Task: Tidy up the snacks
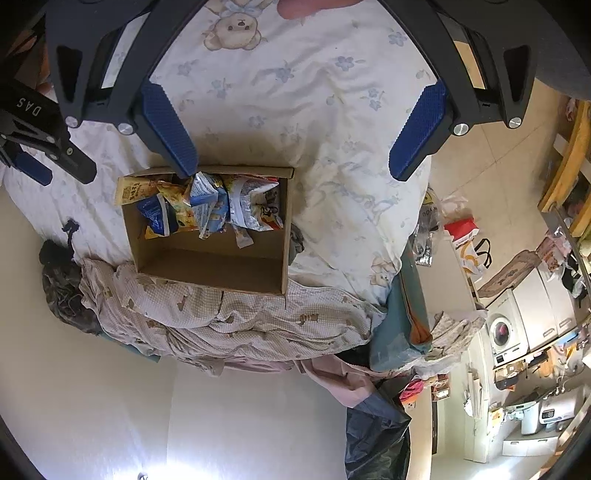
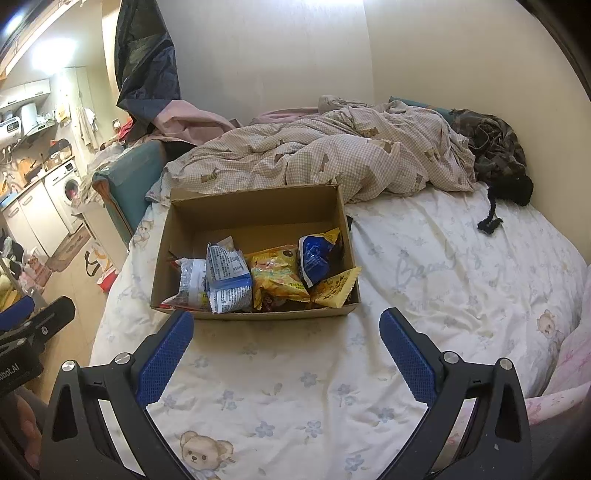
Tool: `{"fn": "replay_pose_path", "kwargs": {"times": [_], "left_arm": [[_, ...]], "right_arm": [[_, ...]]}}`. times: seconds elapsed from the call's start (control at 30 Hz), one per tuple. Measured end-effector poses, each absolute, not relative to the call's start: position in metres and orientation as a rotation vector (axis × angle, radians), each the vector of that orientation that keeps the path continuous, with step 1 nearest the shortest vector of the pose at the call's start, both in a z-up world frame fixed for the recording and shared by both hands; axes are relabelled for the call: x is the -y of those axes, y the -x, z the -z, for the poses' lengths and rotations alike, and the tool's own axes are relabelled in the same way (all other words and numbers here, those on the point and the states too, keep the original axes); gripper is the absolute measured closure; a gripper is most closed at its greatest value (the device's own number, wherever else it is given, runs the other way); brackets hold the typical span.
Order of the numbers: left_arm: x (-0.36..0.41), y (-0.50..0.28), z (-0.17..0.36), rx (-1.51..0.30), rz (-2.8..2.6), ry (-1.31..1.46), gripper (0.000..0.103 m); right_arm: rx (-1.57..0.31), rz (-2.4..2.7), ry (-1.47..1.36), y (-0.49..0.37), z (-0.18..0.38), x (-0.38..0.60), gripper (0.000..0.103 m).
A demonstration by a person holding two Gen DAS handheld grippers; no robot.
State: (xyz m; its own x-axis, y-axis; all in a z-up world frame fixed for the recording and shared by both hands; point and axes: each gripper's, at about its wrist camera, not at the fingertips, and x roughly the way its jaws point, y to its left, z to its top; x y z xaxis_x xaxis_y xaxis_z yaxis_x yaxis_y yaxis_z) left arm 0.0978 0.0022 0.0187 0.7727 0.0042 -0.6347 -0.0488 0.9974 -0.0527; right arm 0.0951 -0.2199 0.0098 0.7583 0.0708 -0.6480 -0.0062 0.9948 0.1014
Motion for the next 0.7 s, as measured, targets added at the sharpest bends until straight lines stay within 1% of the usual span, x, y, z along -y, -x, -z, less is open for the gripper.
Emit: {"fn": "replay_pose_path", "kwargs": {"times": [0.7], "left_arm": [[-0.0015, -0.0992, -0.0175, -0.695, -0.018, 0.061, 0.000]], "right_arm": [[-0.710, -0.042, -0.096, -0.0951, -0.0101, 0.2192, 0.000]]}}
